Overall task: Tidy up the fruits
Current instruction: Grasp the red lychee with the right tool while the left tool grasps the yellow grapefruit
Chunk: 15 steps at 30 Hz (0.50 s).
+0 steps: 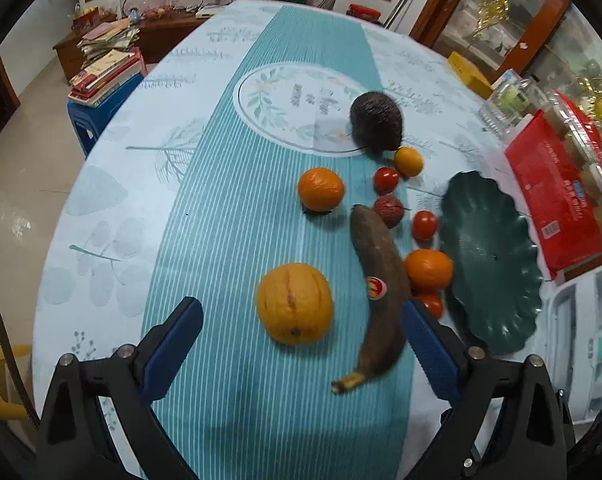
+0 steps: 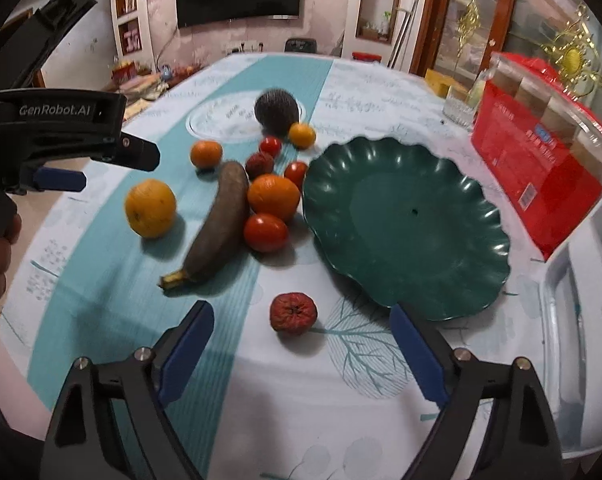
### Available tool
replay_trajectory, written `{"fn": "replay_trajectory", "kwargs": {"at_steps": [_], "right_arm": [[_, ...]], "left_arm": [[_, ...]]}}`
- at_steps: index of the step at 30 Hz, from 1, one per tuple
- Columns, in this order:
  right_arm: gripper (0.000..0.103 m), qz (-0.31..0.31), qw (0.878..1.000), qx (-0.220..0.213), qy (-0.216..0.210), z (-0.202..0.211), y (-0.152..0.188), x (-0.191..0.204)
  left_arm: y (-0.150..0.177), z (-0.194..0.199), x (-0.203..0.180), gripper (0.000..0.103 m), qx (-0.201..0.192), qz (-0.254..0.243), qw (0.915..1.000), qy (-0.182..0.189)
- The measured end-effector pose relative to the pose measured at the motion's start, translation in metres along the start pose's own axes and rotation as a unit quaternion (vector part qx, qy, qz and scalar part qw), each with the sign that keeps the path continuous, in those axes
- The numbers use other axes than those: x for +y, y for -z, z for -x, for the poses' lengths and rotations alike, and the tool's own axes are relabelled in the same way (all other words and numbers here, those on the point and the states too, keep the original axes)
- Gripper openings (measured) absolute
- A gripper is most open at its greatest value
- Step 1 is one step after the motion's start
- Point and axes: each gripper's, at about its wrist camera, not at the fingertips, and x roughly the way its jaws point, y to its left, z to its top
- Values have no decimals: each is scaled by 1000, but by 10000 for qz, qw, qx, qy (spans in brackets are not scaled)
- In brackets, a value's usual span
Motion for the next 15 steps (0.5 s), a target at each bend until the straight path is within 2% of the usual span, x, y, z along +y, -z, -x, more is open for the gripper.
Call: {"fn": "replay_trajectory", "kwargs": {"at_steps": [6,13,15], "right_arm": [[78,159,9996,208,-114,-25,2,5],[63,343,9983,453,-110,-40,6,12],[60,365,9980,494,-124,-43,6,13]], "left_arm": [[-5,-33,7,93,147,124,9998,-74],[-4,-52,13,74,340,295,9990,-84],[-5,-56,15,73,405,327,9986,-37]]}}
